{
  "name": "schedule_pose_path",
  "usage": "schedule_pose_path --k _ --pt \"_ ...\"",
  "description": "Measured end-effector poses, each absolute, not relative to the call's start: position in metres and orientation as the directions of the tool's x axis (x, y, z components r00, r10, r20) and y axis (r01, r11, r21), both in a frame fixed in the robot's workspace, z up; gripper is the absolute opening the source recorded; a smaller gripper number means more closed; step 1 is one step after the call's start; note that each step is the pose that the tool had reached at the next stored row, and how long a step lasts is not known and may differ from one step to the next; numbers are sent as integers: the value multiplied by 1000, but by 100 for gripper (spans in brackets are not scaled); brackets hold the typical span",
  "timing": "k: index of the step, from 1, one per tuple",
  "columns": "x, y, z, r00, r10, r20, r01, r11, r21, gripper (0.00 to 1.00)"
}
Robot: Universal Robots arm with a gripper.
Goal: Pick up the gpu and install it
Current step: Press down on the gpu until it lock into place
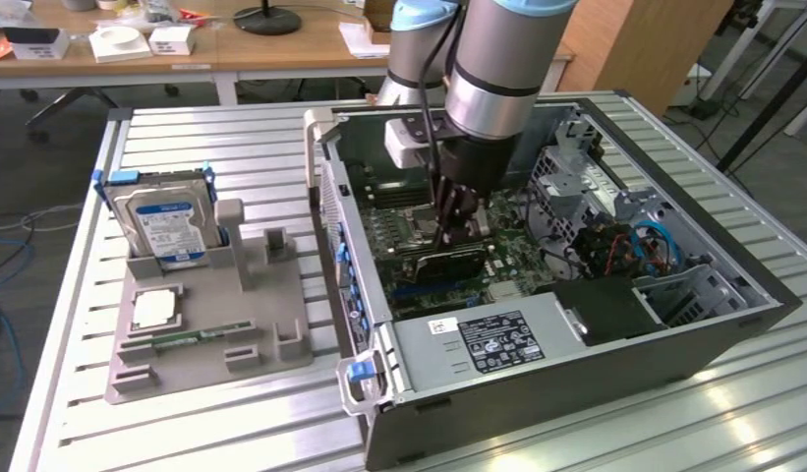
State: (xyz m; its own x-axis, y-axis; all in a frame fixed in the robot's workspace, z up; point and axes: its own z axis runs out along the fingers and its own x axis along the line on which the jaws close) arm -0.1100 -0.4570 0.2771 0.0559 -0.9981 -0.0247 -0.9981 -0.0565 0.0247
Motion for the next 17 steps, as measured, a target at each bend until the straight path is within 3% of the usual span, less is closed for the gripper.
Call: schedule_pose_path --k 17 --pt "-110 -457 270 56 -998 -25 -998 -57 25 10"
